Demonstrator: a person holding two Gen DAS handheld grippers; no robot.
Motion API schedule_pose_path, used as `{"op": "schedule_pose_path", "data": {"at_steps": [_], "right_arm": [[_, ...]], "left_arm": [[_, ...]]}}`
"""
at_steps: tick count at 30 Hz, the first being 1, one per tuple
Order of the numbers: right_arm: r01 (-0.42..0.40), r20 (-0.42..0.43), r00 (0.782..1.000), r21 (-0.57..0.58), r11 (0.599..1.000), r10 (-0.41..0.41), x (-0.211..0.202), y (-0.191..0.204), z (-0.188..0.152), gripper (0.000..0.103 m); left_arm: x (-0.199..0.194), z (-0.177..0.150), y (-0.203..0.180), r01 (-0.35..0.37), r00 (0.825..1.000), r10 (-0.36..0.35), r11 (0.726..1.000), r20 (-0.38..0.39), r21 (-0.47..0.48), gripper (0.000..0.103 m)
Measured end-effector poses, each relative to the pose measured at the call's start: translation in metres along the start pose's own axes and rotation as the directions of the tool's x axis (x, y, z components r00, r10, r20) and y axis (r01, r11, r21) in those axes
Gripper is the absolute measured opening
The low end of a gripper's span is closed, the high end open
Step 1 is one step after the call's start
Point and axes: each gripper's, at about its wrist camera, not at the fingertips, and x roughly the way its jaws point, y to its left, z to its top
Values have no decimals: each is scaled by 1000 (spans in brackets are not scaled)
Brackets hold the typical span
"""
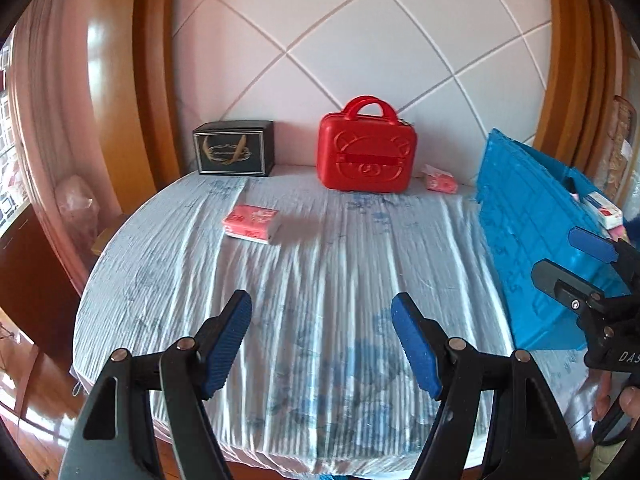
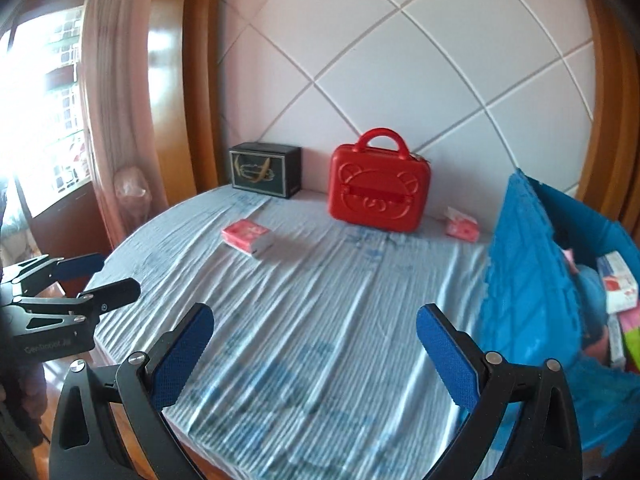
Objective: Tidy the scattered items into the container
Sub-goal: 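Withdraw both tools from the bin toward the pink tissue pack, then grasp the pink tissue pack with the right tool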
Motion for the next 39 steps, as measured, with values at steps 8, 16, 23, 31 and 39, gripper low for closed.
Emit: {"op": "schedule_pose_path", "data": {"at_steps": [8,16,23,31,39], "right_arm": [[-123,-35,992,26,992,124,104,24,38,103],[-124,-115,985,26,992,126,183,65,59,103],[-2,-169,985,134,991,25,257,98,69,103],[58,-266,964,288,956,22,373,116,58,103],[90,-337,941,185,979,-23,472,117,30,103]], "left_arm": [[57,29,72,-163,986,162,986,-47,-32,72],[123,59,143,-147,985,146,989,-88,-1,72],[215,93,205,-4,991,26,986,-129,167,72],[354,87,235,155,969,-92,950,-230,272,72],[441,60,215,308,933,-208,884,-294,351,72]]}}
